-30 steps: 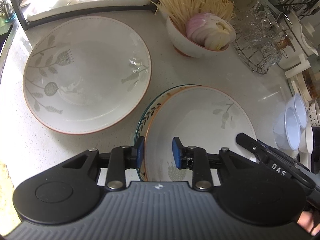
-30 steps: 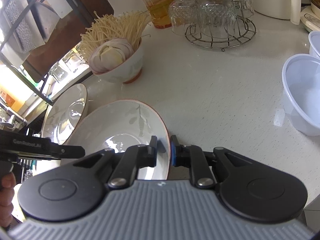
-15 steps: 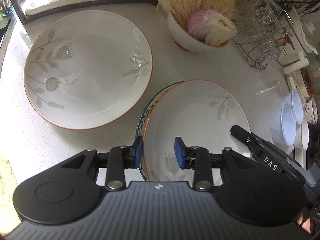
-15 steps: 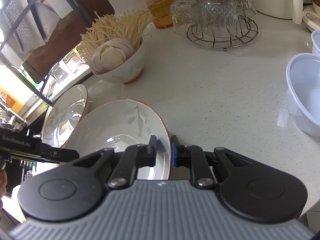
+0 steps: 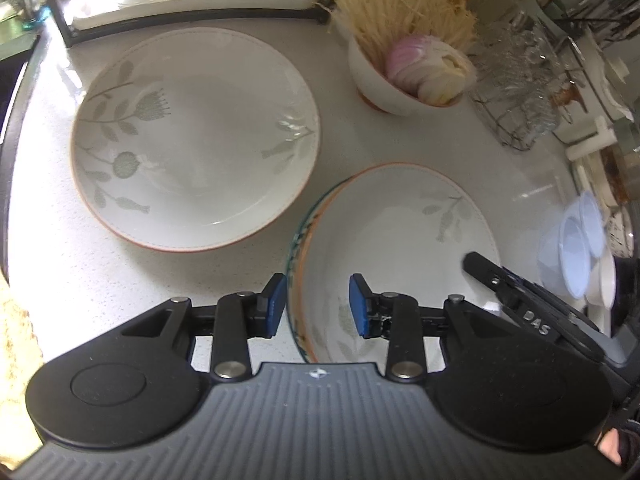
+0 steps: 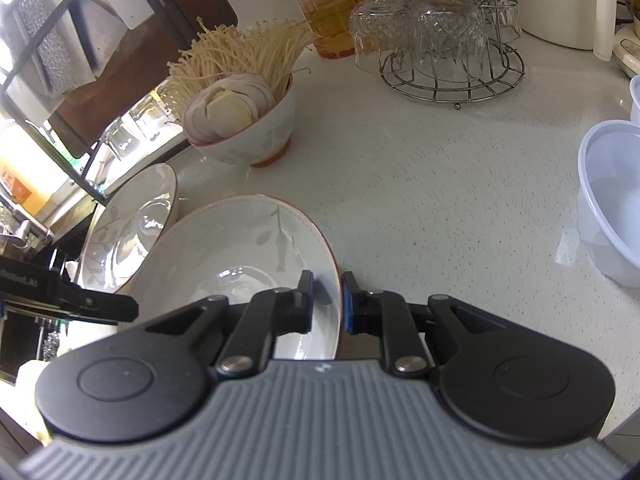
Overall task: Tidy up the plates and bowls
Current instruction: 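Lower the white plate onto the floral plate and open both grippers, then raise both grippers and move toward the second white leaf-pattern plate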
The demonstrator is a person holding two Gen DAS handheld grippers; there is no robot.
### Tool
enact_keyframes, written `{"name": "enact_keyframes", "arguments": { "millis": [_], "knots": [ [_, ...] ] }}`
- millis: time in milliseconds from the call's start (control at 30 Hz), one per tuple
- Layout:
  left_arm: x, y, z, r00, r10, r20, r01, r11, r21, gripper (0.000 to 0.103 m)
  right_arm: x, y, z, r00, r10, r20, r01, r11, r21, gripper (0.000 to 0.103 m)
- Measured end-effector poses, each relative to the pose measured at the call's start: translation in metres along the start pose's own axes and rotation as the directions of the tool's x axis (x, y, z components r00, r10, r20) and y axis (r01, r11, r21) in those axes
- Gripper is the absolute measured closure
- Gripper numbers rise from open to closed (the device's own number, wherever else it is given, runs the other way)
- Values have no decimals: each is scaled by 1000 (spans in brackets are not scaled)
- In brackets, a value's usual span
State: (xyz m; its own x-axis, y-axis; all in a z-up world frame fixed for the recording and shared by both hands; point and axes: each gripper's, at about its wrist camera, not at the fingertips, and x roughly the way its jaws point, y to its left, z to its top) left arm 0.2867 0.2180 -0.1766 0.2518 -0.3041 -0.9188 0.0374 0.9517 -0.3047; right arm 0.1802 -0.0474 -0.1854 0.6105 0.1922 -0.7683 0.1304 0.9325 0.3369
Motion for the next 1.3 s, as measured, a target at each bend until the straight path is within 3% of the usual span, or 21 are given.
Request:
{"name": "enact_keyframes", "arguments": {
  "millis": [267, 333, 367, 533, 700, 1000, 1300],
  "knots": [
    [0, -5, -7, 1000, -5, 31, 5, 1000, 4, 65, -7, 1, 4, 1000, -26, 5, 25, 1000, 15, 83],
    [-2, -7, -9, 999, 4, 42, -4, 1000, 9, 65, -8, 0, 3, 999, -38, 15, 38, 999, 20, 63],
    [-4, -8, -10, 999, 7, 49, -8, 1000, 12, 65, -10, -2, 3, 999, -38, 22, 38, 999, 28, 59],
    [-18, -17, -16, 994, 26, 105, -30, 999, 32, 65, -25, -4, 6, 998, -36, 52, 35, 999, 22, 59],
    [-38, -30, -20, 989, -1, 147, -3, 1000, 27, 65, -44, -2, 13, 997, -6, 82, 7, 1000, -5, 59],
    [-93, -71, -35, 954, 5, 301, -28, 997, 71, 65, -91, 5, 27, 989, 52, 142, -41, 996, -79, 59],
    [-134, -102, -57, 919, -10, 395, -32, 995, 97, 65, -134, 11, 31, 976, 99, 194, -69, 986, -155, 59]
  ]
}}
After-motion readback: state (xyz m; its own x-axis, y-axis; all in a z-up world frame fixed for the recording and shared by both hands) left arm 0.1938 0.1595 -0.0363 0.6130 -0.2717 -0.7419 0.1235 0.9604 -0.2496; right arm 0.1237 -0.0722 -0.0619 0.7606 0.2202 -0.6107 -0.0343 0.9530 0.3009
